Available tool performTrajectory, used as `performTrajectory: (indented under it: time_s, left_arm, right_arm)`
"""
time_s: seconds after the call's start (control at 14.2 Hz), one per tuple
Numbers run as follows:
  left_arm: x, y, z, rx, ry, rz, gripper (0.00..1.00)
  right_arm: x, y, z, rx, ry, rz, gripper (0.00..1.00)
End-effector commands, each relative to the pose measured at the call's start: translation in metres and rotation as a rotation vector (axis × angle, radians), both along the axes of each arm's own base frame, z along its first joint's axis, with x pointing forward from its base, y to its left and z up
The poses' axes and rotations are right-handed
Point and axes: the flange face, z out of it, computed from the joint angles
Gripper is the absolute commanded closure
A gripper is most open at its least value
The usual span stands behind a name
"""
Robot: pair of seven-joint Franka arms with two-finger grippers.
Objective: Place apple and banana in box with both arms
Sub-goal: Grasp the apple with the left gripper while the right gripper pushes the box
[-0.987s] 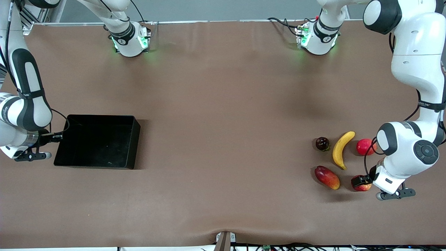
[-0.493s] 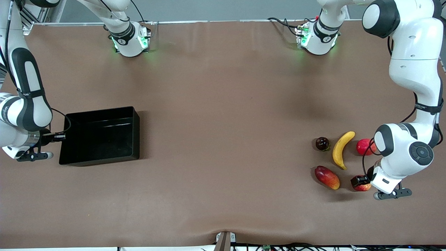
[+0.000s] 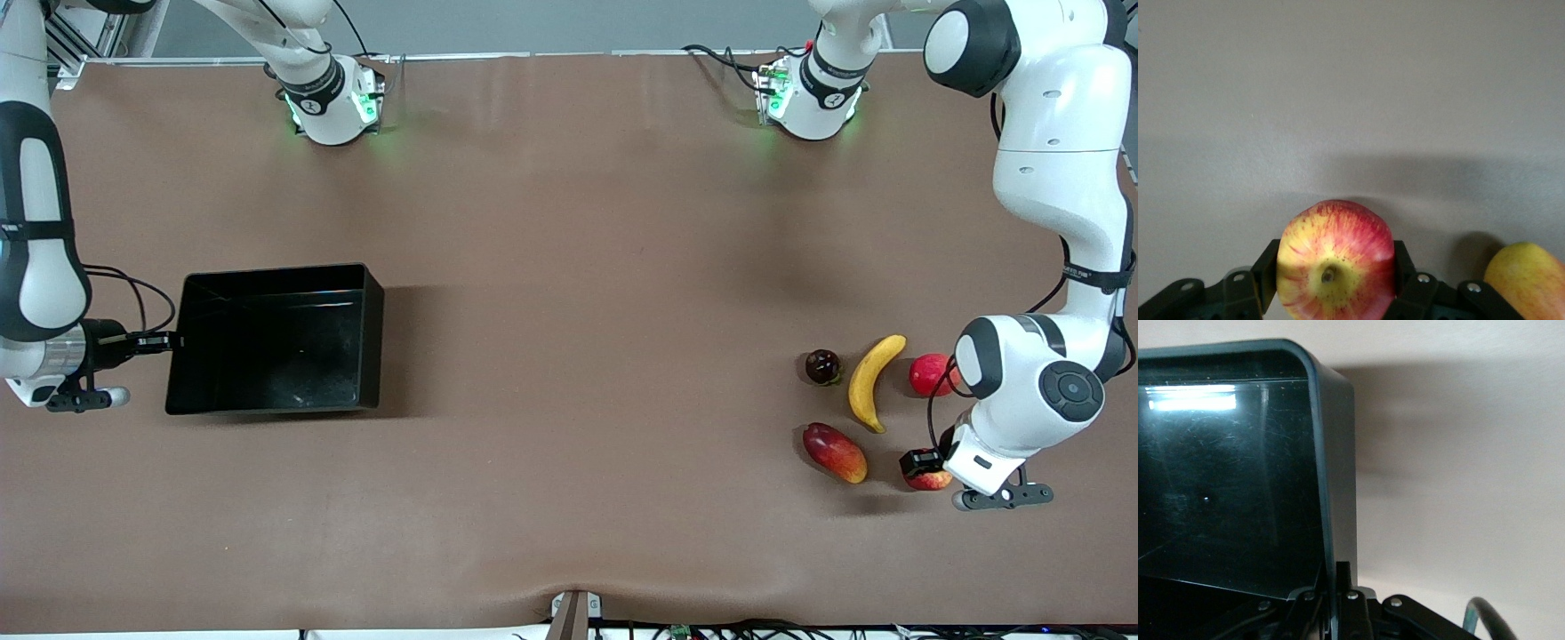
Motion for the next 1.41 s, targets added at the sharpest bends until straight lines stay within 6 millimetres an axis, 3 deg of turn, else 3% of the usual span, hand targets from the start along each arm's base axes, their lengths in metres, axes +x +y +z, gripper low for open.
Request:
performTrajectory:
  time_s: [0.0, 0.14, 0.35, 0.49, 0.7, 0.85, 0.99, 1.13, 1.34]
  left_arm:
    - [-0.002, -0.005, 0.050, 0.027, 0.023, -0.014, 1.00]
    - [-0.011, -0.017, 0.101, 0.027, 0.066, -0.020, 1.00]
    - [-0.033, -0.040, 0.170, 0.039, 0.133, -0.037, 1.00]
    - [-0.053, -0.057, 0.196, 0.039, 0.174, -0.042, 1.00]
    - [-0.088, -0.066, 0.233, 0.054, 0.155, -0.049, 1.00]
    - [-0.114, -0.070, 0.246, 0.059, 0.155, -0.048, 1.00]
    - [-0.135, -0.076, 0.256, 0.018, 0.157, -0.037, 1.00]
    - [-0.155, -0.082, 0.260, 0.005, 0.163, -0.029, 1.00]
    - [-0.182, -0.103, 0.263, -0.050, 0.168, -0.008, 1.00]
  right_arm:
    - [0.003, 0.058, 0.022, 0.015, 0.053, -0.031, 1.00]
    - [0.005, 0.101, 0.031, -0.007, 0.086, -0.044, 1.00]
    - [0.002, 0.189, 0.036, -0.057, 0.126, -0.054, 1.00]
    - [-0.001, 0.232, 0.035, -0.056, 0.141, -0.074, 1.00]
    - [-0.007, 0.277, 0.021, -0.011, 0.123, -0.066, 1.00]
    - [-0.019, 0.324, 0.003, -0.022, 0.098, -0.090, 1.00]
    - [-0.032, 0.385, -0.002, -0.060, 0.058, -0.113, 1.00]
    - [-0.042, 0.432, -0.009, -0.077, 0.017, -0.144, 1.00]
    - [-0.051, 0.466, -0.018, -0.073, -0.005, -0.145, 1.00]
